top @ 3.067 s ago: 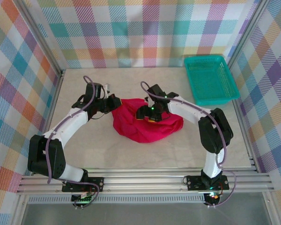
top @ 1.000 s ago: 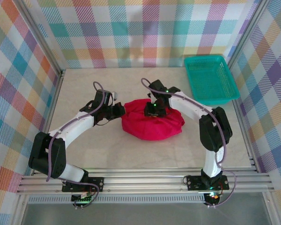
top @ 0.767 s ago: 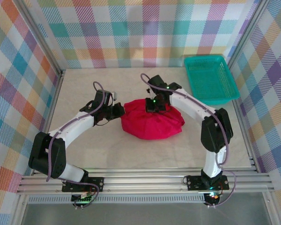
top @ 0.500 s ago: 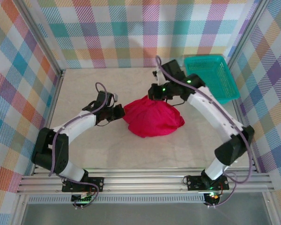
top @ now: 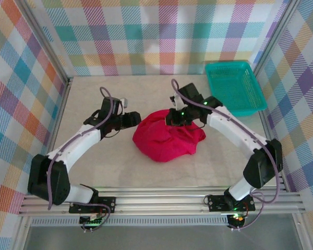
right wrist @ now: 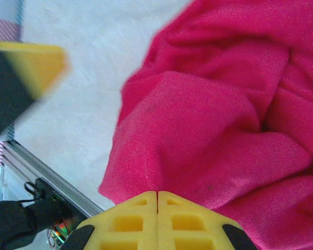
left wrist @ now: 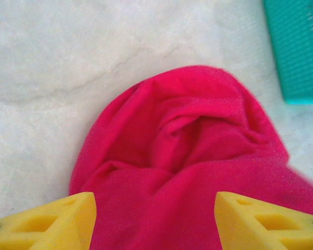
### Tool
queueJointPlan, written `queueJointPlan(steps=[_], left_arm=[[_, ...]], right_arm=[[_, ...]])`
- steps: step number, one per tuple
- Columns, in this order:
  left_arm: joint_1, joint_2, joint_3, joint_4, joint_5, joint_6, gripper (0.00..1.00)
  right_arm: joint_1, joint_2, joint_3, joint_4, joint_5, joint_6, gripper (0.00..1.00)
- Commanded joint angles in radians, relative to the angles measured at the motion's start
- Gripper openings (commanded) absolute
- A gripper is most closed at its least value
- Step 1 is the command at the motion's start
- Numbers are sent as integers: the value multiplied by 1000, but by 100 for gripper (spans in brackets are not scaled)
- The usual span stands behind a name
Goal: Fold the inside-out t-shirt
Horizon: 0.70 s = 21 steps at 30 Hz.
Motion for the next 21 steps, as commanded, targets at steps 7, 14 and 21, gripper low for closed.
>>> queueJointPlan(steps=[7,14,21], left_arm=[[-63,-16,-31,139,284,75,66],[-175,65,-45,181,285,137,77],[-214,168,-30,212,232,138,80]], right_arm=[[-26,113,76,47,-88,86,0],[-48,130,85,38,-87,114,0],[-52,147,121,11,-82,118,0]])
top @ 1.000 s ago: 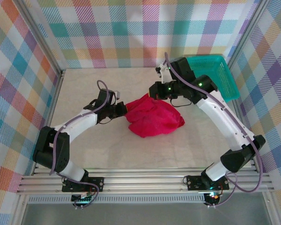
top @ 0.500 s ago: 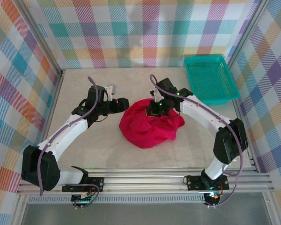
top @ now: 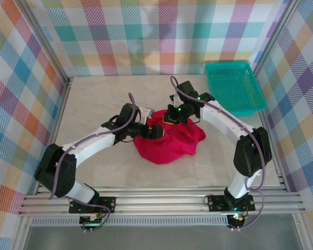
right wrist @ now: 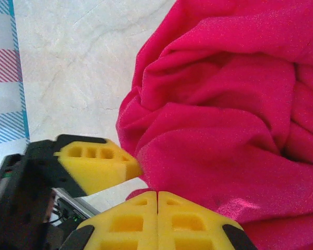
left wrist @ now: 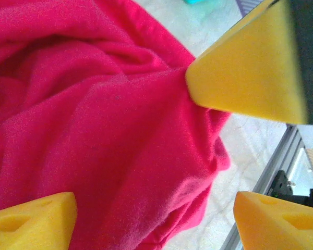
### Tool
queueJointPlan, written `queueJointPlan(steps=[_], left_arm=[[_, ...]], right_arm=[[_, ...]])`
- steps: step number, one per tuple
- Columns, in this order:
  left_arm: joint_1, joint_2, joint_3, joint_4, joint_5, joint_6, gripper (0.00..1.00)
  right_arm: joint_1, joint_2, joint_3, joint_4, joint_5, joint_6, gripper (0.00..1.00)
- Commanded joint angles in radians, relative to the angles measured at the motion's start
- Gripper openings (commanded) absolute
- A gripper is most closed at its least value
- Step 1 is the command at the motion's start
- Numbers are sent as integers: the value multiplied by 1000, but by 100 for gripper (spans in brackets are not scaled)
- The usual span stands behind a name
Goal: Fold the inside-out t-shirt
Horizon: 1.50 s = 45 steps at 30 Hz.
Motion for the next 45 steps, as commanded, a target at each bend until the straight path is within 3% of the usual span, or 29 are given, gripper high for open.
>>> queueJointPlan(steps=[1,4,5,9,10,11,12,13,16,19,25,29,30,33,37,41,45], left_arm=[[-10,34,5,55,-30,21,80],[-16,54,4,106,-45,-1,75],[-16,65,6,121,-40,-9,63],[-16,97,49,91,-33,-16,0],[-16,91,54,80,-47,-16,0],[-15,77,59,63,-62,-17,0],[-12,60,64,41,-85,-18,0],[-5,40,66,23,-104,-23,0],[24,-20,56,9,-139,-52,0],[51,-54,50,15,-135,-78,0],[59,-48,73,6,-113,-89,0],[59,-53,77,-1,-109,-88,0],[61,-56,79,-9,-113,-85,0],[88,-72,95,-56,-130,-74,0],[220,-117,106,-138,-170,-92,0],[374,-195,6,-82,-180,-192,0],[387,-218,-134,72,-135,-293,0]], right_arm=[[-1,7,41,-21,-17,11,0],[-1,8,42,-26,-14,11,0],[-1,7,40,-26,-13,11,0],[-2,4,34,-43,-3,-2,0],[-3,0,34,-54,6,-13,11],[-3,-7,31,-77,28,-31,36],[-5,-20,23,-102,65,-51,53],[-7,-40,3,-120,103,-71,61],[-25,-110,-81,-132,157,-110,68],[-24,-168,-162,-101,116,-131,69],[-11,-148,-237,0,42,-115,68],[-13,-49,-194,37,114,-116,64],[-16,-18,-173,41,135,-118,54],[-42,24,-89,-16,178,-142,0],[-130,-140,-84,-103,255,-205,0],[-256,-354,-242,-128,277,-223,0],[-273,-483,-486,-37,209,-138,0]])
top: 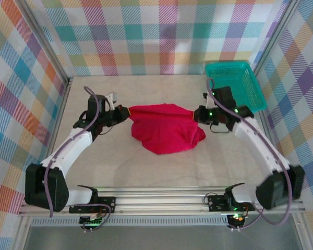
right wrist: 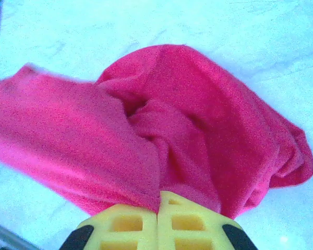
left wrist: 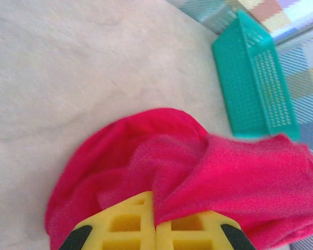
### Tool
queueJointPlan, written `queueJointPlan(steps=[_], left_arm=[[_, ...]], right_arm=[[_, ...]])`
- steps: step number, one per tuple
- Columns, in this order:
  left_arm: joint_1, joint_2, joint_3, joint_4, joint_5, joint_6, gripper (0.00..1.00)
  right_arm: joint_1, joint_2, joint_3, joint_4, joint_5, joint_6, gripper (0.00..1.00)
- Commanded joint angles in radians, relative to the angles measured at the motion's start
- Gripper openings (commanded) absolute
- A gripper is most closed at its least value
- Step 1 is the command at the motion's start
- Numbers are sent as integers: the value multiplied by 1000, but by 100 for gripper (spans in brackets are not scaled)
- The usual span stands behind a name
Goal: Fold the inside-out t-shirt
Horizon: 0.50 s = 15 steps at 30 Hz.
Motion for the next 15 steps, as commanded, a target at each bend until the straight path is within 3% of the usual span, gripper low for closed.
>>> queueJointPlan(steps=[1,5,7,9,12,15], left_arm=[[31,0,-116,99,-45,-107,0],[-30,33,-173,163,-31,-111,0],[-69,44,-162,162,-25,-82,0],[-112,59,-129,138,-15,-45,0],[-149,78,-85,108,-17,-23,0],[-163,89,-61,104,-15,-25,0]], right_arm=[[-32,-30,-229,-14,17,67,0],[-27,35,-328,71,-90,121,0],[-20,58,-296,64,-93,108,12],[-8,65,-228,30,-69,85,43],[31,75,-116,-27,-33,58,53],[117,117,-13,-61,-14,26,56]])
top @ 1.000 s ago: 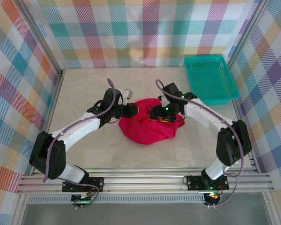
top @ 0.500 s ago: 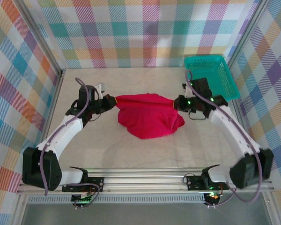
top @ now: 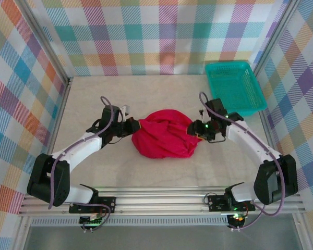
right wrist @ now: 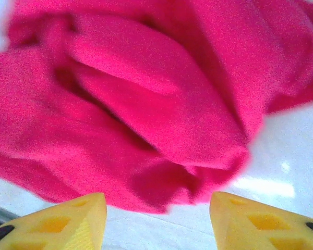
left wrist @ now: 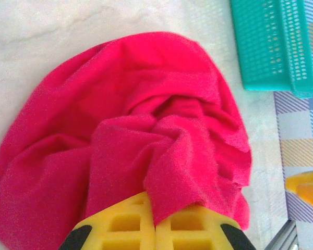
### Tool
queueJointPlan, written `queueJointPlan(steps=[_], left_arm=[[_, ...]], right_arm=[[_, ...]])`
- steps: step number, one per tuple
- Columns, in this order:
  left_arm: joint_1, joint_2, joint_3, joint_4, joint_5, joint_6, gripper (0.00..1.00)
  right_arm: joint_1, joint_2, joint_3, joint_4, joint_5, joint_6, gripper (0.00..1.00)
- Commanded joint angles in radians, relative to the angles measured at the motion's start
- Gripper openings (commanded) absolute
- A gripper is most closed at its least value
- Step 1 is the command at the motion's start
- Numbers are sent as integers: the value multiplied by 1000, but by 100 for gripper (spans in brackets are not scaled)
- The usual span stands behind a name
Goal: Fold the inside-out t-shirt
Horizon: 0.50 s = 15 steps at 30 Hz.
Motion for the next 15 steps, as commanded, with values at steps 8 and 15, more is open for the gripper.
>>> queueJointPlan(steps=[8,15], left_arm=[[-17,2,84,-36,-16,48,0],[-17,-9,97,-63,-16,58,0]], right_arm=[[245,263,226,17,47,-116,67],[292,472,388,24,92,-157,66]])
